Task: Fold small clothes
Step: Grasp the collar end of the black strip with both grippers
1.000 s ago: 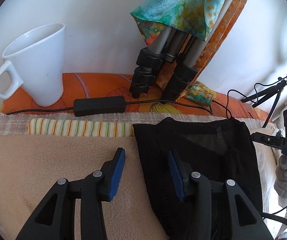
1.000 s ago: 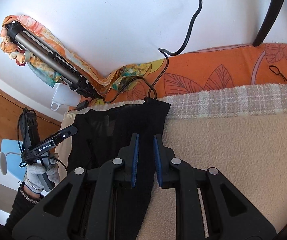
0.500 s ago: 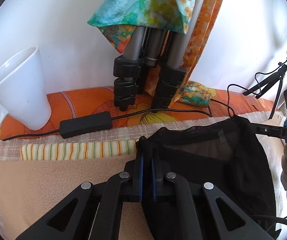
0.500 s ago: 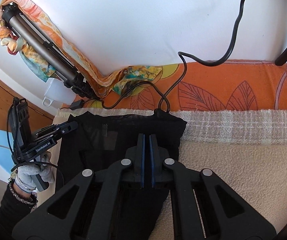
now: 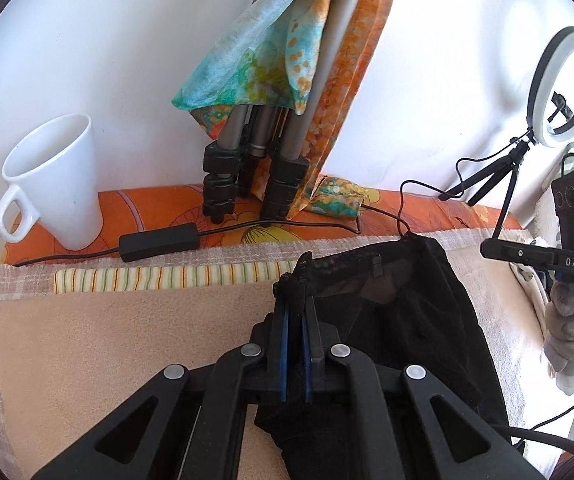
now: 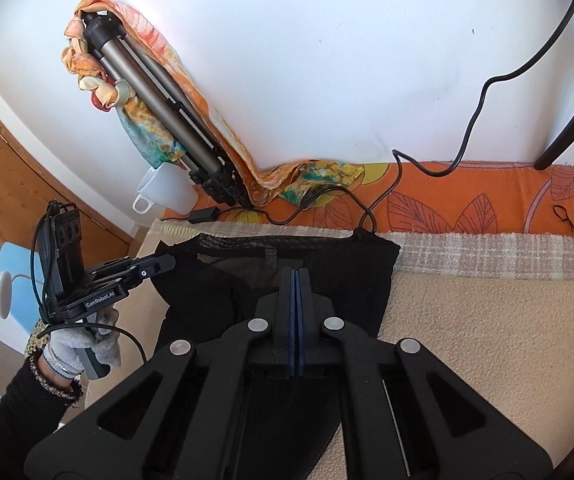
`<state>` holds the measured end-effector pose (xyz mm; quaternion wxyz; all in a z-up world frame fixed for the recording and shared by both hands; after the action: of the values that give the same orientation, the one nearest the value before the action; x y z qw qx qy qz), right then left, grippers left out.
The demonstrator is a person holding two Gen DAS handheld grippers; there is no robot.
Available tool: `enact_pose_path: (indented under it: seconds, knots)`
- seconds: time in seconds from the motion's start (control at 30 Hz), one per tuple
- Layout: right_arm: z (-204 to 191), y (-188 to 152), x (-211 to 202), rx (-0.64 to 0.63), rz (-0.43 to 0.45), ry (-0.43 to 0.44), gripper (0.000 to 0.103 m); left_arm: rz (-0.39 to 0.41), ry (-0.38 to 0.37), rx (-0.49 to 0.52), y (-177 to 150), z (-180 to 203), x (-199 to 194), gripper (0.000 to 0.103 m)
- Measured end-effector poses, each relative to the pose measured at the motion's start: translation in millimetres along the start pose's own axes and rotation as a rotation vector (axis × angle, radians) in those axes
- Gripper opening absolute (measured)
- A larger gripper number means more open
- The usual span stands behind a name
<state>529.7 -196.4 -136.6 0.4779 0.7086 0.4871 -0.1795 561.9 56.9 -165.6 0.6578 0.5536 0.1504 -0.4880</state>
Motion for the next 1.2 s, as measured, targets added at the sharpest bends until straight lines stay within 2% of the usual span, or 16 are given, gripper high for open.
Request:
enact_pose_path:
  seconds: [0.03, 0.07, 0.1, 0.13, 0.2, 0.4, 0.5, 0.53, 0.57, 0.63, 0.77, 0.83, 0.87, 0.9, 0.97, 1.2]
  knots:
    - [4.5, 1.1, 2.5, 0.007, -0.002, -0.053, 0.003, 0.001, 0.009, -0.019, 0.9, -4.8, 1.5, 0.002]
    - [12.1, 0.7, 0.7, 0.017, -0.009, -0.093, 0.009, 0.007, 0.014, -0.039, 2.6, -9.9, 1.1, 0.002]
    - [19.0, 2.4, 3.6, 0.037, -0.012, -0.113, 0.021, 0.011, 0.01, -0.06, 4.3, -14.0, 2.3, 0.002]
    - [26.2, 3.7, 6.0, 0.057, -0.011, -0.119, 0.026, 0.012, 0.009, -0.077, 5.7, -18.2, 3.1, 0.002]
    - [41.2, 4.6, 14.1, 0.098, -0.029, -0.08, 0.026, 0.008, 0.028, -0.079, 8.2, -25.6, 6.4, 0.002]
    - [66.9, 9.1, 47.4, 0.168, -0.064, -0.022, 0.026, -0.023, 0.04, -0.044, 15.0, -29.5, 27.3, 0.002]
    - [66.0, 12.4, 52.0, 0.163, -0.042, 0.015, 0.026, -0.024, 0.036, -0.042, 14.2, -30.0, 34.5, 0.002]
    - [65.1, 13.5, 53.4, 0.156, -0.04, 0.018, 0.021, -0.026, 0.035, -0.043, 13.1, -29.7, 36.0, 0.002]
    - [63.7, 13.6, 55.1, 0.143, -0.048, 0.014, 0.004, -0.026, 0.032, -0.045, 12.6, -29.4, 38.2, 0.002]
    - [60.8, 14.0, 55.6, 0.114, -0.048, -0.021, 0.003, -0.024, 0.025, -0.052, 12.6, -27.9, 40.5, 0.002]
    - [54.9, 12.7, 42.4, 0.106, -0.019, -0.002, 0.003, -0.019, 0.033, -0.034, 12.9, -24.4, 37.9, 0.002]
    - [58.6, 10.7, 36.5, 0.115, -0.02, -0.047, 0.003, -0.02, 0.043, -0.023, 12.7, -24.9, 34.9, 0.002]
    - [62.7, 9.4, 34.6, 0.126, -0.03, -0.068, 0.01, -0.021, 0.045, -0.02, 12.8, -25.1, 34.2, 0.002]
    - [68.9, 7.3, 32.2, 0.14, -0.037, -0.071, 0.025, -0.022, 0.047, -0.021, 12.9, -25.7, 33.7, 0.002]
    - [74.2, 4.9, 32.6, 0.171, -0.054, -0.025, 0.04, -0.021, 0.044, -0.024, 13.3, -25.2, 34.9, 0.002]
    - [65.0, 11.1, 56.3, 0.162, -0.033, 0.054, 0.04, -0.028, 0.046, -0.022, 11.9, -27.4, 37.7, 0.002]
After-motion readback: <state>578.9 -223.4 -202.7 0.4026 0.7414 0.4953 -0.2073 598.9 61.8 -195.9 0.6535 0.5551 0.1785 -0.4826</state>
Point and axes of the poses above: each gripper's, at about its wrist camera, not at the fingertips, and x roughly the way its jaws point, z to its right, y to its top, the point moved 5 cm from there along x, roughly the way its jaws point, and after that the axes turned 2 degrees about -y, right-handed, at the moved point
